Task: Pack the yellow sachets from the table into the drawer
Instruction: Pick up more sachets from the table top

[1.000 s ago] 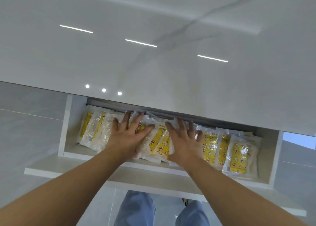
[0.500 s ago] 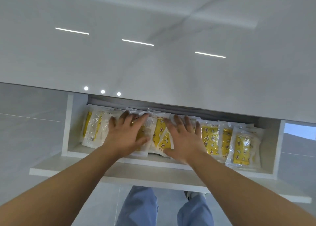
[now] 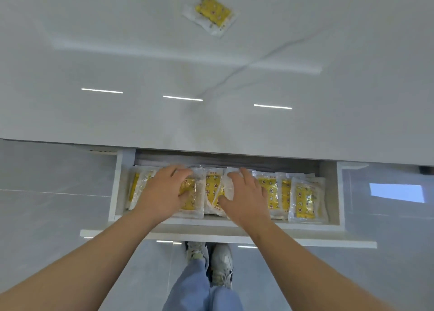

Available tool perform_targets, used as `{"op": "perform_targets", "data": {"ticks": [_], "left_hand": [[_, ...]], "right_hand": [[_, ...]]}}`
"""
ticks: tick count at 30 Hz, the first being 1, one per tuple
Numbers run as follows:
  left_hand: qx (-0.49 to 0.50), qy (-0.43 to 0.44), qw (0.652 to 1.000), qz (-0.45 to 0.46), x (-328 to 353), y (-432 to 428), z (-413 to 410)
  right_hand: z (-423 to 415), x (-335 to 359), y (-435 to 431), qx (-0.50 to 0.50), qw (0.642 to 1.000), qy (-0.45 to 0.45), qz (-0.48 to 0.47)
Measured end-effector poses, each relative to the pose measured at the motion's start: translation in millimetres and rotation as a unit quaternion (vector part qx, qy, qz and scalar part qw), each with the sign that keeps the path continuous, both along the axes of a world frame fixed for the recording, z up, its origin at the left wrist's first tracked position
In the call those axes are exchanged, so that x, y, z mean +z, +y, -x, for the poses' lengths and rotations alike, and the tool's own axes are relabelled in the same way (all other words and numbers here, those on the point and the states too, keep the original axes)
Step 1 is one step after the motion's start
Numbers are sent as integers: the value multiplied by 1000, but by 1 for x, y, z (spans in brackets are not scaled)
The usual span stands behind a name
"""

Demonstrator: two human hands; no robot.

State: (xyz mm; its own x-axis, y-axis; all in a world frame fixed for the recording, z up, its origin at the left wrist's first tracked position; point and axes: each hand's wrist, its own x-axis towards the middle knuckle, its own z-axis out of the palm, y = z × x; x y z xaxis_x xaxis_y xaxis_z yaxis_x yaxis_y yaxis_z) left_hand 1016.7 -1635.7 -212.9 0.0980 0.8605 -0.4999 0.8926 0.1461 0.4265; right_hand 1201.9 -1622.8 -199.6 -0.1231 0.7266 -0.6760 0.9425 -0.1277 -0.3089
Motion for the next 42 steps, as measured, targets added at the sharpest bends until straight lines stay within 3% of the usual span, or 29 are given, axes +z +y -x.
{"op": "perform_targets", "data": {"ticks": [9,14,26,32,42], "left_hand": [[122,-108,985,-52,162,7,18],[128,-96,984,-79,212,28,80],[2,-71,995,-73,270,113,296],[-80,-62,993,-65,286,178,330],[-136,-49,987,-75,299,307,363]], "right_hand": [[28,155,1,-96,987,90,-87],[95,204,17,-130,979,111,-110],[349,256,66,-348,918,170,-91],[378,265,106,-412,888,169,-112],[400,268,206,-459,862,168,-133]]}}
